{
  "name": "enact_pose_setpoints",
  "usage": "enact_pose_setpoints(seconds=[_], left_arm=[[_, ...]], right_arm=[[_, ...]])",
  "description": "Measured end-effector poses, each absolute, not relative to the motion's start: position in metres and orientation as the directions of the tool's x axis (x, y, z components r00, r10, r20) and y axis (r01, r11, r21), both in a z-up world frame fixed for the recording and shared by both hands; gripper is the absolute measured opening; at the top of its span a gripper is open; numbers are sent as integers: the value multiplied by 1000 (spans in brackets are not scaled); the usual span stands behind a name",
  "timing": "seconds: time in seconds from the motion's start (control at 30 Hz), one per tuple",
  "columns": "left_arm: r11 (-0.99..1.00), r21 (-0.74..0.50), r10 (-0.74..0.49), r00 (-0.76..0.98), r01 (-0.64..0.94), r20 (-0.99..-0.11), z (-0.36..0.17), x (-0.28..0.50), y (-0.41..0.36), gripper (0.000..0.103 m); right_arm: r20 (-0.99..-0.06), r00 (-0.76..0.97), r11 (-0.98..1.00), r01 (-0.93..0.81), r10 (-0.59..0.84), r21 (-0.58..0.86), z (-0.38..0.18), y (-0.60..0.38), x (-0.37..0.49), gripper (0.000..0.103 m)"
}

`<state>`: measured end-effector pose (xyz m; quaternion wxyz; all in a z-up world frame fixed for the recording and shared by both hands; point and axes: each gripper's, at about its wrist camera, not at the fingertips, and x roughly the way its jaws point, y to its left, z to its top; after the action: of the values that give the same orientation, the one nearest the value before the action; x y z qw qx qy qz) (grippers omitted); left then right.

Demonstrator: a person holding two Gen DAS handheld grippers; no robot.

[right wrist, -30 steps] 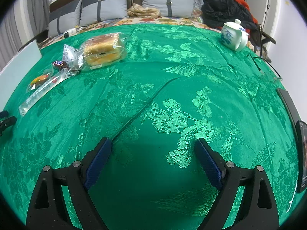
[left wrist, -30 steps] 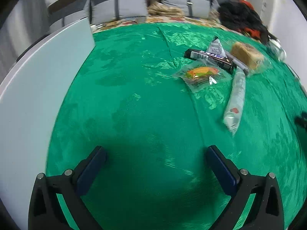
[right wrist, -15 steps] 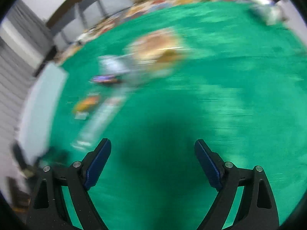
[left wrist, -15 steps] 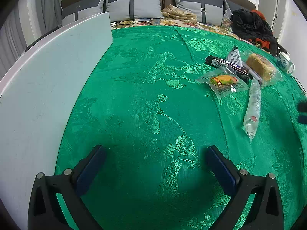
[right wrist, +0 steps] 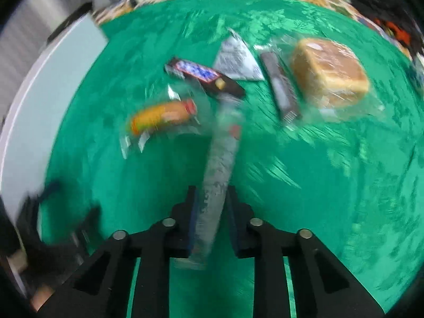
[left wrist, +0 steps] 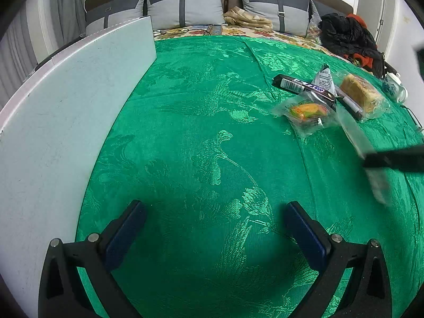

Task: Organize snacks
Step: 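Lower the right tool over the clear stick pack while the left tool reaches the corn sausage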

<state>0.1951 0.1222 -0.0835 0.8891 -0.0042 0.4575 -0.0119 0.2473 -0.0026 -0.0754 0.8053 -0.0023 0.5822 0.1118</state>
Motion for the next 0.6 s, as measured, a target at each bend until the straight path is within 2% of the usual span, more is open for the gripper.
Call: enact_pose_setpoints(seconds=[0.1,0.17,0.23,0.3,0.33,0.37,0.4,0.43,0.5,0.6], left_arm=[[1000,-18,-25,581,17,-813,-84,195,122,103],[1000,-18,-25,581,17,-813,-83,195,122,103],[1000,-18,-25,581,17,-813,-83,195,122,103],[1000,-18,-25,581,17,-814,-83,195,122,103],[1000,-19,-25,581,17,-814,-83,195,122,103],[1000,-19,-25,581,17,-814,-83,195,122,103],[1000,-19,-25,581,17,-814,-83,195,122,103],[1000,-19,-26,581,17,-813,-83,195,122,103],[1000,-20,-26,581,17,-813,-84,196,122,103],[1000,-19,-25,581,17,-813,-84,195,122,103]], right_arm=[[-958,260,943,-331,120,28,-74,-29,221,18],[-966,257,906,-415,33,-80,-75,-51,199,18],[-959,280,878,-447,-45,-172,-75,-71,184,19],[-952,303,884,-431,-46,-180,-77,-99,173,22],[-950,310,894,-420,-22,-158,-76,-107,172,29],[-938,345,904,-409,25,-127,-76,-117,168,51],[-924,380,906,-402,36,-131,-74,-123,164,63],[-896,443,908,-383,20,-169,-76,-129,158,81],[-853,518,916,-371,65,-155,-79,-139,150,83],[-804,556,947,-319,211,28,-86,-164,142,85]])
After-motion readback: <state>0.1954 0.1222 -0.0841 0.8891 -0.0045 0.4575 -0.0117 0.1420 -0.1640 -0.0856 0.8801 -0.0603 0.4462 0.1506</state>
